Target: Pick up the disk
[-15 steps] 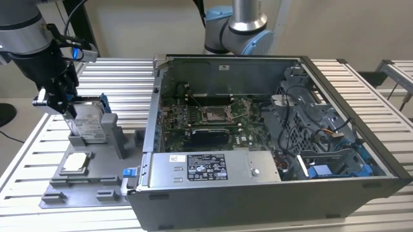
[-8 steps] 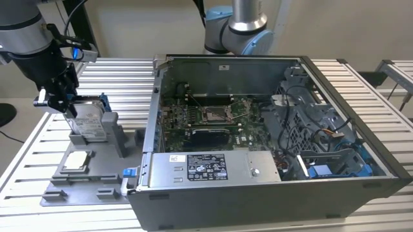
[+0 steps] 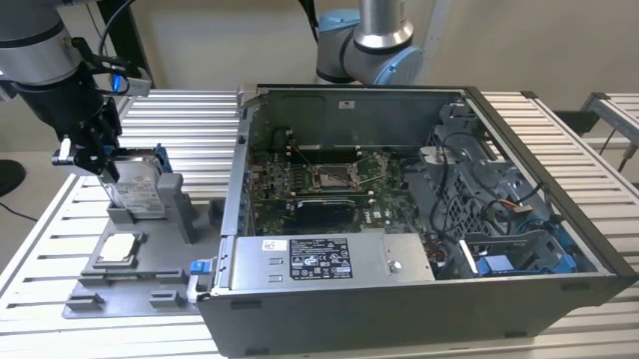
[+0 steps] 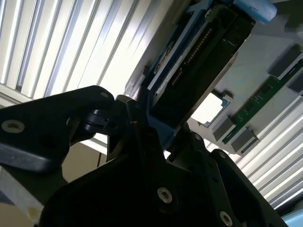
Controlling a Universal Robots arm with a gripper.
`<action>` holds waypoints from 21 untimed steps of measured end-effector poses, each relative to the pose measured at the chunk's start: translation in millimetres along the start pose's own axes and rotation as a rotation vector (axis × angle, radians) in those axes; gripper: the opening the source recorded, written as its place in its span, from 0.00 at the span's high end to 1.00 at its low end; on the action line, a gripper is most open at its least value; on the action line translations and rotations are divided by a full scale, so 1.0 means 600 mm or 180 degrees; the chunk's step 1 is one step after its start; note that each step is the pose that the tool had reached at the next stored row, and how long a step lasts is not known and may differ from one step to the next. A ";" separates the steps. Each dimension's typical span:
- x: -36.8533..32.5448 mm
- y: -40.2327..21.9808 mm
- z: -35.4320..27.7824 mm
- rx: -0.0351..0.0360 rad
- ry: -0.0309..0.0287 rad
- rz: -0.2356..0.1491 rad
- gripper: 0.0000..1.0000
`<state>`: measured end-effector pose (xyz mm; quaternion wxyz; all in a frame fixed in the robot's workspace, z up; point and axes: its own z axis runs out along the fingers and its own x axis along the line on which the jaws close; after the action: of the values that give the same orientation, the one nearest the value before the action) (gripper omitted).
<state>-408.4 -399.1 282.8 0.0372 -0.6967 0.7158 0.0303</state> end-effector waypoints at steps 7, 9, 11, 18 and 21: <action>0.008 0.000 -0.001 -0.0002 -0.0072 0.0000 1.00; 0.008 0.000 -0.001 -0.0002 -0.0072 0.0000 1.00; 0.008 0.000 -0.001 -0.0002 -0.0049 0.0000 1.00; 0.008 0.000 -0.001 -0.0001 -0.0005 -0.0001 1.00; 0.008 0.000 -0.001 0.0000 -0.0003 -0.0001 1.00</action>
<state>-408.4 -403.7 282.8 0.0375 -0.6968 0.7157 0.0307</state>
